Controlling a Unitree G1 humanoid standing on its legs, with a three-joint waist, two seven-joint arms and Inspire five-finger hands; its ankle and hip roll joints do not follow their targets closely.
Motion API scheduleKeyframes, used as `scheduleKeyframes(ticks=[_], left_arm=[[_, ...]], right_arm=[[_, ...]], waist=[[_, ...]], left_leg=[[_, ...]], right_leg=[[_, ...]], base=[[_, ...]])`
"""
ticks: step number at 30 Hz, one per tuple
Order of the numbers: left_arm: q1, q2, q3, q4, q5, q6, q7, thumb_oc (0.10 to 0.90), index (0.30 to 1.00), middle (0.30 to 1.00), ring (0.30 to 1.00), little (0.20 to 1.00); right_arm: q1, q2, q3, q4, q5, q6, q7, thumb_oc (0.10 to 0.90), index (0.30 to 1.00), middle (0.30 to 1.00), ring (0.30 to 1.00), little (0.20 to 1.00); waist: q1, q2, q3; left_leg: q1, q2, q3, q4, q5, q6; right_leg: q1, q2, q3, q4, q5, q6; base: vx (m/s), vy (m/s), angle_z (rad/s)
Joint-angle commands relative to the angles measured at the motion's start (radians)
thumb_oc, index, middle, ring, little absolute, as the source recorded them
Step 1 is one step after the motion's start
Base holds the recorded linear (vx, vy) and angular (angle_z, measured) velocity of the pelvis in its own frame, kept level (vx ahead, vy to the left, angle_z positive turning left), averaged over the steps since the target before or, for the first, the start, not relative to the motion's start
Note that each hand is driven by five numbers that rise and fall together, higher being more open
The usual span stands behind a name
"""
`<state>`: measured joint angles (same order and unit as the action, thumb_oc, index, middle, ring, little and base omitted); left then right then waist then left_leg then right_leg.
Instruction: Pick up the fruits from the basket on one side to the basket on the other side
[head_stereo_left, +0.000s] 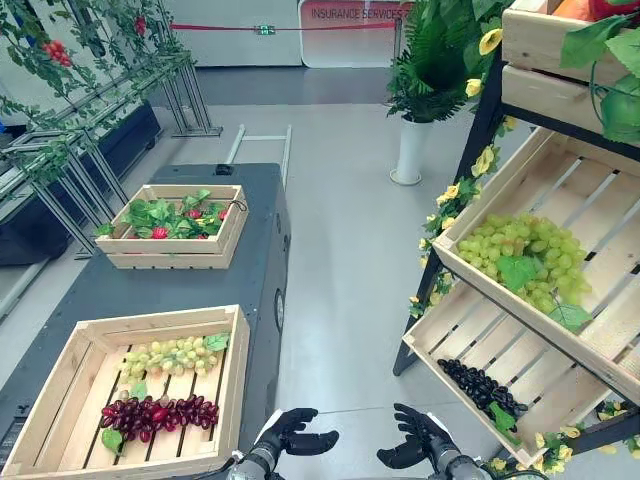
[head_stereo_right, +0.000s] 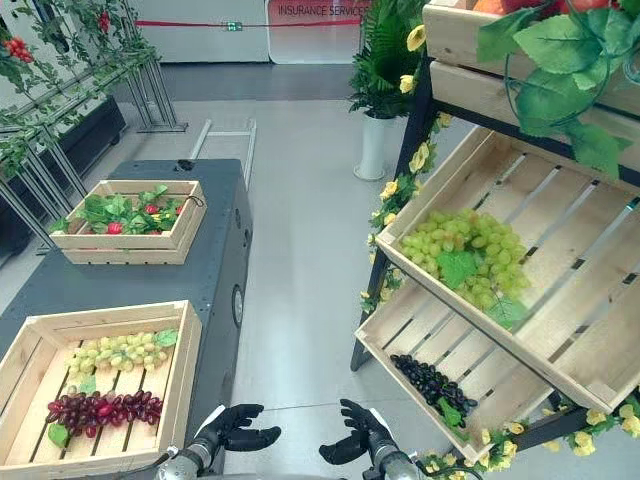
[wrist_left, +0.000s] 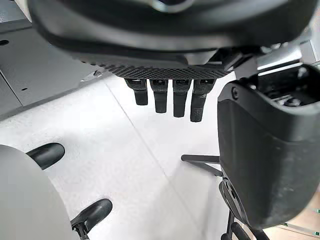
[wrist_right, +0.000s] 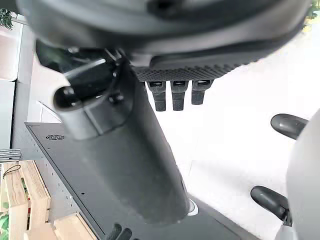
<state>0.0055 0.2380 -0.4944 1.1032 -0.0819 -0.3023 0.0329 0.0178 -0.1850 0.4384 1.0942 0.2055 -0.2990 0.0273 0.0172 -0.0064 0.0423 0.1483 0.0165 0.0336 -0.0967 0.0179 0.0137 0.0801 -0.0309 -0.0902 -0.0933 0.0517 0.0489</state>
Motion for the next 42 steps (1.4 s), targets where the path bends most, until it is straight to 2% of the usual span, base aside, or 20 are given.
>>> scheduleKeyframes(ticks=[1,4,6,13,16,19,23,26,27,29,31,33,36,37,39,40,42], left_arm=[[-0.115,-0.051,0.003,0.051,0.025,-0.082,0.004,0.800,0.900,0.900,0.900,0.900],[-0.117,-0.052,-0.001,0.049,-0.021,-0.068,-0.054,0.800,0.900,0.900,0.900,0.900],[-0.115,-0.053,-0.007,0.050,0.004,-0.065,-0.069,0.800,0.900,0.900,0.900,0.900],[-0.120,-0.044,-0.041,0.041,0.038,-0.072,-0.076,0.800,0.900,0.900,0.900,0.900],[-0.124,-0.040,-0.049,0.031,0.040,-0.095,-0.060,0.800,0.900,0.900,0.900,0.900],[-0.130,-0.031,-0.051,0.013,0.041,-0.153,-0.014,0.800,0.900,0.900,0.900,0.900],[-0.139,-0.002,-0.072,-0.067,0.147,-0.231,0.023,0.800,0.900,0.900,0.900,0.900],[-0.157,0.017,-0.086,-0.137,0.173,-0.261,0.088,0.800,0.900,0.900,0.900,0.900],[-0.168,0.028,-0.075,-0.169,0.171,-0.275,0.153,0.800,0.900,0.900,0.900,0.900],[-0.178,0.057,-0.029,-0.242,0.101,-0.267,0.192,0.800,0.900,0.900,0.900,0.900],[-0.176,0.079,0.016,-0.292,0.102,-0.287,0.255,0.800,0.900,0.900,0.900,0.900],[-0.165,0.110,0.073,-0.347,0.175,-0.324,0.362,0.800,0.900,0.900,0.900,0.900],[-0.157,0.169,0.159,-0.437,0.269,-0.331,0.469,0.800,0.900,0.900,0.900,0.900],[-0.155,0.211,0.210,-0.481,0.303,-0.330,0.509,0.800,0.900,0.900,0.900,0.900],[-0.153,0.225,0.223,-0.492,0.324,-0.329,0.543,0.800,0.900,0.900,0.900,0.900],[-0.150,0.313,0.304,-0.553,0.351,-0.320,0.582,0.800,0.900,0.900,0.900,0.900],[-0.144,0.367,0.355,-0.573,0.393,-0.304,0.627,0.800,0.900,0.900,0.900,0.900]], right_arm=[[-0.104,-0.001,-0.037,-0.008,0.061,-0.109,0.021,0.800,0.900,0.900,0.900,0.900],[-0.107,-0.002,-0.034,-0.010,0.059,-0.109,0.024,0.800,0.900,0.900,0.900,0.900],[-0.108,-0.001,-0.034,-0.011,0.054,-0.109,0.027,0.800,0.900,0.900,0.900,0.900],[-0.114,-0.003,-0.026,-0.021,0.044,-0.095,0.037,0.800,0.900,0.900,0.900,0.900],[-0.116,-0.003,-0.024,-0.023,0.043,-0.088,0.033,0.800,0.900,0.900,0.900,0.900],[-0.116,-0.007,-0.020,-0.026,0.048,-0.082,0.031,0.800,0.900,0.900,0.900,0.900],[-0.113,-0.012,-0.014,-0.051,0.051,-0.066,0.028,0.800,0.900,0.900,0.900,0.900],[-0.117,-0.022,-0.006,-0.065,0.065,-0.060,0.027,0.800,0.900,0.900,0.900,0.900],[-0.119,-0.029,-0.008,-0.076,0.079,-0.055,0.022,0.800,0.900,0.900,0.900,0.900],[-0.120,-0.041,-0.016,-0.105,0.102,-0.039,0.011,0.800,0.900,0.900,0.900,0.900],[-0.114,-0.050,-0.026,-0.136,0.116,-0.026,-0.001,0.800,0.900,0.900,0.900,0.900],[-0.102,-0.061,-0.046,-0.157,0.121,-0.023,-0.005,0.800,0.900,0.900,0.900,0.900],[-0.087,-0.081,-0.078,-0.167,0.126,-0.028,-0.004,0.800,0.900,0.900,0.900,0.900],[-0.075,-0.092,-0.094,-0.179,0.123,-0.026,-0.001,0.800,0.900,0.900,0.900,0.900],[-0.071,-0.096,-0.098,-0.184,0.121,-0.025,-0.001,0.800,0.900,0.900,0.900,0.900],[-0.046,-0.110,-0.114,-0.208,0.115,-0.021,-0.002,0.800,0.900,0.900,0.900,0.900],[-0.028,-0.118,-0.124,-0.223,0.110,-0.023,0.001,0.800,0.900,0.900,0.900,0.900]], waist=[[-0.006,-0.009,0.041],[-0.008,-0.007,0.045],[-0.010,-0.006,0.046],[-0.013,-0.002,0.050],[-0.013,0.001,0.053],[-0.011,0.004,0.057],[-0.006,0.007,0.064],[-0.003,0.011,0.069],[-0.001,0.013,0.072],[0.004,0.017,0.079],[0.012,0.019,0.084],[0.021,0.019,0.089],[0.034,0.024,0.096],[0.037,0.027,0.096],[0.037,0.027,0.096],[0.042,0.030,0.093],[0.044,0.034,0.092]], left_leg=[[-0.002,-0.079,-0.006,0.009,-0.071,0.041],[-0.001,-0.078,-0.003,0.009,-0.072,0.041],[-0.001,-0.077,0.000,0.009,-0.072,0.041],[0.002,-0.076,0.001,0.009,-0.074,0.041],[0.001,-0.076,0.002,0.009,-0.073,0.040],[-0.002,-0.076,0.000,0.009,-0.071,0.040],[-0.009,-0.077,-0.003,0.009,-0.067,0.039],[-0.015,-0.078,-0.009,0.009,-0.063,0.037],[-0.017,-0.079,-0.013,0.009,-0.060,0.036],[-0.023,-0.082,-0.019,0.009,-0.056,0.036],[-0.029,-0.084,-0.023,0.009,-0.053,0.037],[-0.035,-0.086,-0.031,0.009,-0.048,0.037],[-0.041,-0.089,-0.046,0.009,-0.042,0.035],[-0.042,-0.092,-0.052,0.009,-0.041,0.034],[-0.042,-0.093,-0.054,0.009,-0.041,0.033],[-0.046,-0.096,-0.061,0.009,-0.037,0.031],[-0.051,-0.098,-0.065,0.009,-0.033,0.028]], right_leg=[[0.061,0.020,-0.039,0.006,-0.049,-0.009],[0.062,0.020,-0.037,0.006,-0.050,-0.010],[0.062,0.020,-0.035,0.006,-0.049,-0.009],[0.062,0.019,-0.032,0.006,-0.049,-0.008],[0.061,0.018,-0.032,0.006,-0.048,-0.007],[0.059,0.017,-0.034,0.006,-0.049,-0.008],[0.053,0.014,-0.040,0.006,-0.047,-0.009],[0.049,0.012,-0.045,0.006,-0.045,-0.009],[0.049,0.010,-0.048,0.006,-0.045,-0.009],[0.046,0.007,-0.055,0.006,-0.045,-0.011],[0.043,0.005,-0.062,0.006,-0.045,-0.013],[0.042,0.002,-0.072,0.006,-0.046,-0.017],[0.043,-0.001,-0.087,0.006,-0.049,-0.021],[0.045,-0.004,-0.096,0.006,-0.053,-0.023],[0.046,-0.005,-0.099,0.006,-0.054,-0.023],[0.045,-0.011,-0.111,0.009,-0.058,-0.022],[0.041,-0.015,-0.119,0.013,-0.062,-0.021]], base=[[-0.17,0.056,0.04],[0.00,0.000,0.00],[0.00,0.000,0.00],[0.00,0.000,0.00],[0.00,0.000,0.00],[0.00,0.000,0.00],[0.00,0.000,0.00],[0.00,0.000,0.00],[0.00,0.000,0.00],[-0.04,0.024,0.01],[-0.04,0.024,0.05],[-0.03,0.019,0.11],[-0.01,0.040,0.18],[0.02,0.055,0.14],[0.03,0.050,0.21],[0.05,0.063,0.22],[0.06,0.087,0.23]])
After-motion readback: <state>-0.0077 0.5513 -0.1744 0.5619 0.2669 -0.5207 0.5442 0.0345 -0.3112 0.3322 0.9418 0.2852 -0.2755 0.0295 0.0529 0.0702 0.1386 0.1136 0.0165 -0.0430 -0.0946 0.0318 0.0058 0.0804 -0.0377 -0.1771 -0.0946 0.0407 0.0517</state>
